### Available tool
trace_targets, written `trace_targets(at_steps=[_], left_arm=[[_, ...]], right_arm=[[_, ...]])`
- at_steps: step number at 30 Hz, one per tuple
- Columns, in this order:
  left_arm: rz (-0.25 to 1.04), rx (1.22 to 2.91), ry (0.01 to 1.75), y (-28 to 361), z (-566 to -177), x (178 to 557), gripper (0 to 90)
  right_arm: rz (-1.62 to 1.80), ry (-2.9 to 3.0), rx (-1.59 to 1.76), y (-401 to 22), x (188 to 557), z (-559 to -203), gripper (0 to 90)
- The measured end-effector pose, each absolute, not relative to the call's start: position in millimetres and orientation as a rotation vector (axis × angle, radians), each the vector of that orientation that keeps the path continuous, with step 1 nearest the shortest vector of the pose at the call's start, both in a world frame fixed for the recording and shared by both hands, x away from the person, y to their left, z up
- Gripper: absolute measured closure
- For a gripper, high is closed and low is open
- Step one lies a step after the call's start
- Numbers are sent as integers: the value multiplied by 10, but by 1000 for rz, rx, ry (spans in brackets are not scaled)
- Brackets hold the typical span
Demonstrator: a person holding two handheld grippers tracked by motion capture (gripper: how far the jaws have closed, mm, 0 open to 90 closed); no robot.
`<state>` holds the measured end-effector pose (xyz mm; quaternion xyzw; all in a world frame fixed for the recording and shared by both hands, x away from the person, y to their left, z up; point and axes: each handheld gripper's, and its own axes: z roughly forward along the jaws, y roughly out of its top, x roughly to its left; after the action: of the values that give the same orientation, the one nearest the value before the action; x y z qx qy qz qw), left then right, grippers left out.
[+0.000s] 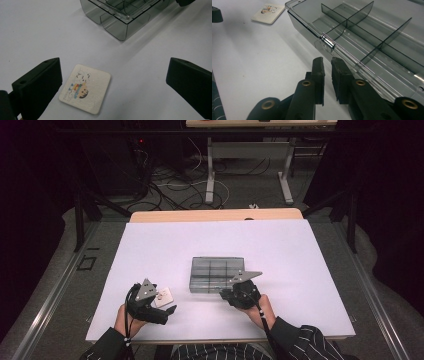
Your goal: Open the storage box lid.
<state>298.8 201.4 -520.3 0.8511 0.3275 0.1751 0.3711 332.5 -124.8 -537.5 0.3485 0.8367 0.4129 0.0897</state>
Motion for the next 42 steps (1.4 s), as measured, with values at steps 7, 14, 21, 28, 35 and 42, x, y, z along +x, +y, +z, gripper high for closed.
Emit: trace_targets(at_steps=[7, 14, 21, 28, 35, 42], left_arm=[[454, 2179, 837, 2012, -5207, 2992, 6], [449, 2182, 841, 2011, -5207, 2990, 6], [457, 2181, 837, 2004, -5206, 2996, 6], [466, 2181, 842, 1937, -5204, 3039, 5], [478, 2188, 869, 1762, -5200, 3142, 5], [505, 2172, 871, 1592, -5178, 3271, 5]], right_arm=[[1226, 2469, 1059, -1237, 3334, -5391, 845], [1233, 2458, 1069, -1229, 3334, -5399, 858], [1249, 2440, 1060, -1218, 3335, -5412, 864], [1288, 2405, 1043, -1221, 3324, -5379, 865], [1292, 2402, 1028, -1210, 3329, -5367, 865], [1309, 2384, 1016, -1206, 3336, -5331, 865]])
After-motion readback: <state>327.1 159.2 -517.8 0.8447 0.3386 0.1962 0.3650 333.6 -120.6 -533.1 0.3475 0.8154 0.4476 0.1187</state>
